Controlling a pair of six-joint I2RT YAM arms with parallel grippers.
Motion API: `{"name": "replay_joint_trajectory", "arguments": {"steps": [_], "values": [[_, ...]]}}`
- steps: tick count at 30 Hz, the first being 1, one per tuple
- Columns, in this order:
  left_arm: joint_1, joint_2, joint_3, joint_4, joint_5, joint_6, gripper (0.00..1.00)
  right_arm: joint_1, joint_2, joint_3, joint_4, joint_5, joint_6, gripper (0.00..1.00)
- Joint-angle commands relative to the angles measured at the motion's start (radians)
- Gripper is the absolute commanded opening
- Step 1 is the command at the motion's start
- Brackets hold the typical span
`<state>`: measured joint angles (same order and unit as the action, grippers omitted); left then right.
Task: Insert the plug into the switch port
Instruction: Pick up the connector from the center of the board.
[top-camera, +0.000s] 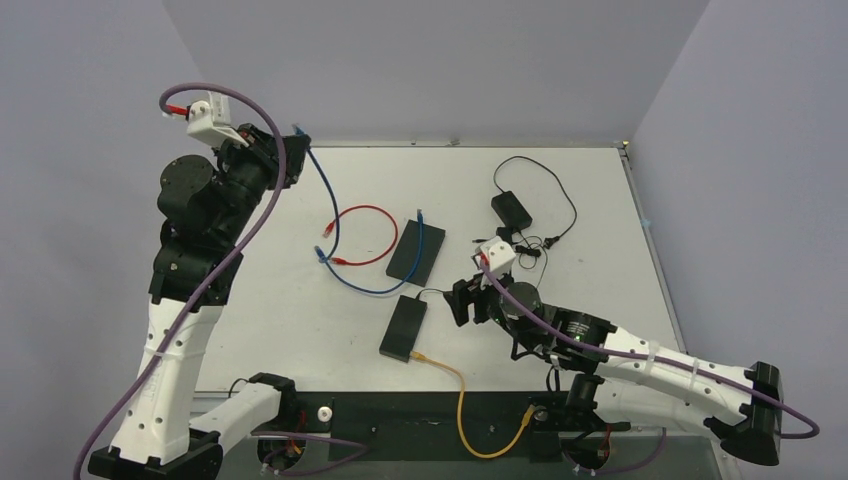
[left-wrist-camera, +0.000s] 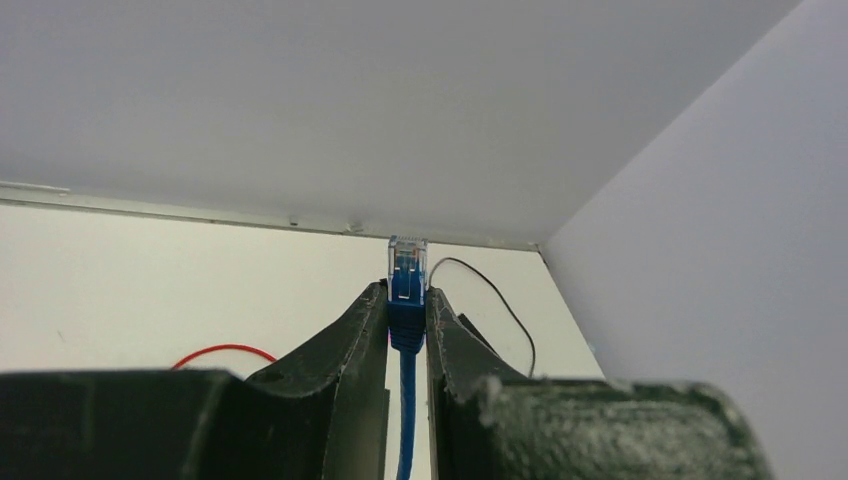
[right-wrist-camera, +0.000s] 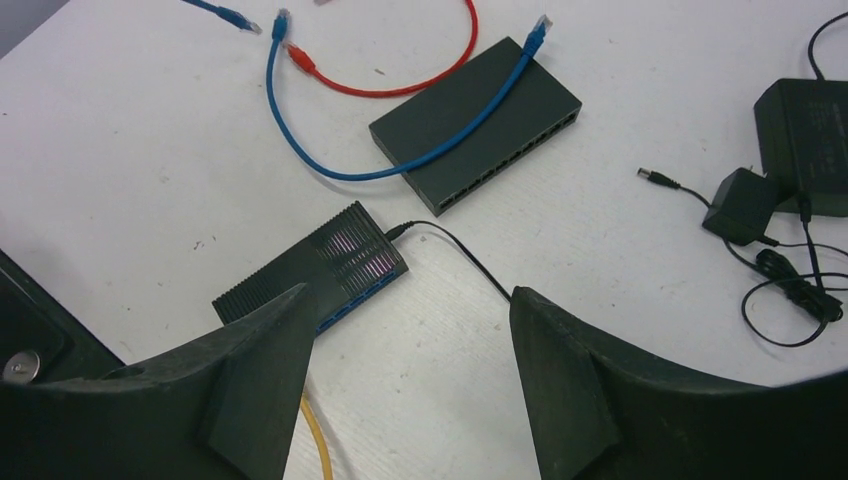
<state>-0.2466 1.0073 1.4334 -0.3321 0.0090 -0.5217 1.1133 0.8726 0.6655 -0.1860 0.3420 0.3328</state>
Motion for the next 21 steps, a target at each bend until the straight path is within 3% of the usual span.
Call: {"name": "replay_joint_trajectory", "arguments": {"steps": [1,11,21], "values": [[0.004,-0.031,0.012,-0.016,0.202,-0.031,0.00,0.003,-0.031,0.091,-0.010,-0.029,-0.083,0.67],[0.002,-0.031,-0.068,0.171,0.596,-0.196,0.00,0.002,-0.095,0.195,-0.028,-0.111,-0.136,0.67],[-0.045,-0.068,-0.211,0.418,0.784,-0.298,0.00,0.000,-0.100,0.309,0.083,-0.209,-0.059,0.70]]}}
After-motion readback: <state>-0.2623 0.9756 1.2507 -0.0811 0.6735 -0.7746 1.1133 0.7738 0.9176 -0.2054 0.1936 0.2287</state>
